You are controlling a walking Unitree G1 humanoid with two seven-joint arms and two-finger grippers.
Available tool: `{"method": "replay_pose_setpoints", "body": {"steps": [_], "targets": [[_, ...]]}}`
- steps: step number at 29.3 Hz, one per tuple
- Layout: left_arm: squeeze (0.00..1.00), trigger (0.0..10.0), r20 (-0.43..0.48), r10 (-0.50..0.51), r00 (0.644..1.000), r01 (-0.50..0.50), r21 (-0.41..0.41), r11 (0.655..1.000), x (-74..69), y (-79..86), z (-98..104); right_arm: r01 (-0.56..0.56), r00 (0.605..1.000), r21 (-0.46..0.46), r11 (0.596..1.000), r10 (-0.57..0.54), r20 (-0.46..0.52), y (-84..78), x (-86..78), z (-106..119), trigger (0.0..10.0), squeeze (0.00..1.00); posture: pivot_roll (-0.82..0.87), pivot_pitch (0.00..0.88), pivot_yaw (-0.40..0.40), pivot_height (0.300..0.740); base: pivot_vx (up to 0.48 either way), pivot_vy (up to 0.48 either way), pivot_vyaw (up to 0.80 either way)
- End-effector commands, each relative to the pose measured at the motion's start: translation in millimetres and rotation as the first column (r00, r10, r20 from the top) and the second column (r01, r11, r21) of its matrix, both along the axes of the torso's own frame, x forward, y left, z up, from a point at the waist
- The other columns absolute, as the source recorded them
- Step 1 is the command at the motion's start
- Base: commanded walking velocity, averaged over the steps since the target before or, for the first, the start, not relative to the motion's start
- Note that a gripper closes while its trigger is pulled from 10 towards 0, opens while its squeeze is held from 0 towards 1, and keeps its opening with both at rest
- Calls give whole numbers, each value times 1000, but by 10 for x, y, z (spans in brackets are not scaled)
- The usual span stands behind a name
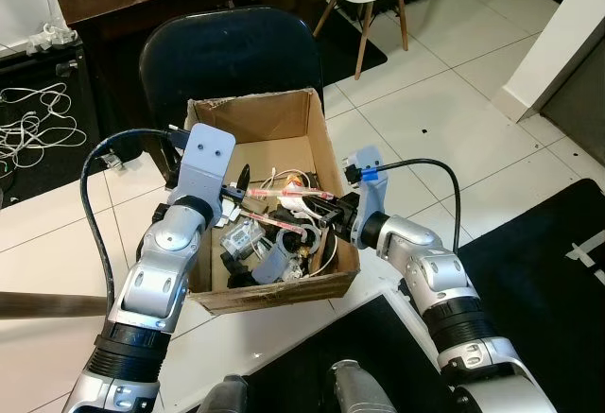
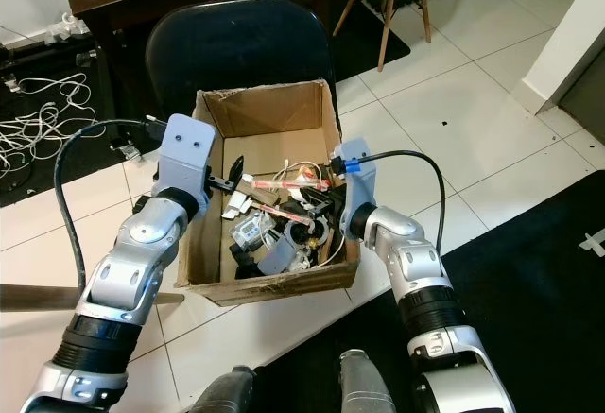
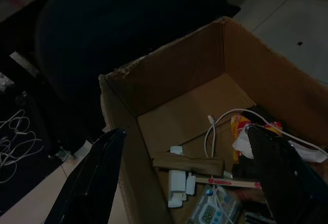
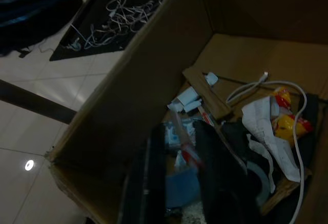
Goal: Picking trash to rubbish bin
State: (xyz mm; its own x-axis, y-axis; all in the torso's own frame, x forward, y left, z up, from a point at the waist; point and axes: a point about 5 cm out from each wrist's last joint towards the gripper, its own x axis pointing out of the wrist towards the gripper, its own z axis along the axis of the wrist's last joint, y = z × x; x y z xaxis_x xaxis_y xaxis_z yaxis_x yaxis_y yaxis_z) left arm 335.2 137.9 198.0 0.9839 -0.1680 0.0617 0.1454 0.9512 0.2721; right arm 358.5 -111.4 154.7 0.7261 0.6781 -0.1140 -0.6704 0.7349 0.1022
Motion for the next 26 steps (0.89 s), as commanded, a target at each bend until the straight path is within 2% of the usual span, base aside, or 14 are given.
{"method": "replay_pose_setpoints", "body": {"steps": [1, 2, 3, 4, 10, 13, 14, 16, 18, 20, 22, 26], "targets": [[0, 10000, -6, 18, 1000, -18, 9, 1000, -17, 48, -35, 4, 1000, -14, 1000, -5, -2, -8, 1, -38, 10000, 1000, 50, 363, 45, 740, 0, 0, 0], [0, 10000, -5, 19, 1000, -19, 9, 1000, -16, 47, -35, 22, 1000, -35, 999, -22, 18, -17, 14, -35, 10000, 1000, 49, 356, 46, 740, 0, 0, 0], [0, 10000, -5, 20, 1000, -20, 9, 1000, -13, 46, -36, 32, 999, -47, 998, -31, 31, -25, 26, -32, 10000, 765, 49, 352, 46, 740, 0, 0, 0], [0, 10000, -5, 22, 1000, -22, 8, 1000, -13, 48, -34, 41, 998, -53, 998, -39, 47, -33, 36, -18, 10000, 0, 49, 352, 46, 740, 0, 0, 0], [0, 10000, -16, 72, 997, -72, -26, 997, -14, 111, -23, 74, 991, -42, 996, -69, 118, -106, 57, 148, 10000, 0, 47, 307, 40, 740, 0, 0, 0], [0, 10000, -13, 118, 993, -119, -139, 983, -35, 167, 31, 210, 951, 95, 973, -226, 210, -305, 58, 440, 10000, 0, 44, 234, 33, 740, 0, 0, 0], [0, 10000, -13, 118, 993, -119, -139, 983, -35, 167, 31, 210, 951, 95, 973, -226, 210, -305, 58, 440, 10000, 0, 44, 234, 33, 740, 0, 0, 0], [0, 10000, -9, 126, 992, -125, -212, 969, -54, 173, 59, 294, 905, 206, 933, -342, 255, -452, 15, 611, 10000, 0, 45, 199, 30, 740, 0, 0, 0], [0, 10000, -6, 125, 992, -123, -227, 966, -59, 169, 54, 313, 890, 231, 921, -369, 268, -490, 0, 634, 10000, 0, 48, 176, 28, 740, 0, 0, 0], [0, 10000, 10, 140, 990, -131, -292, 947, -98, 175, 52, 370, 836, 285, 885, -450, 313, -587, -102, 697, 10000, 0, 49, 129, 39, 740, 0, 0, 0], [0, 10000, 3, 141, 990, -133, -310, 941, -146, 186, -2, 398, 809, 294, 869, -484, 335, -611, -190, 697, 10000, 0, 42, 109, 46, 740, 0, 0, 0], [0, 10000, 8, 143, 990, -133, -316, 939, -225, 202, -96, 410, 809, 244, 879, -474, 347, -531, -305, 583, 10000, 0, 36, 79, 44, 740, 0, 0, 0]]}}
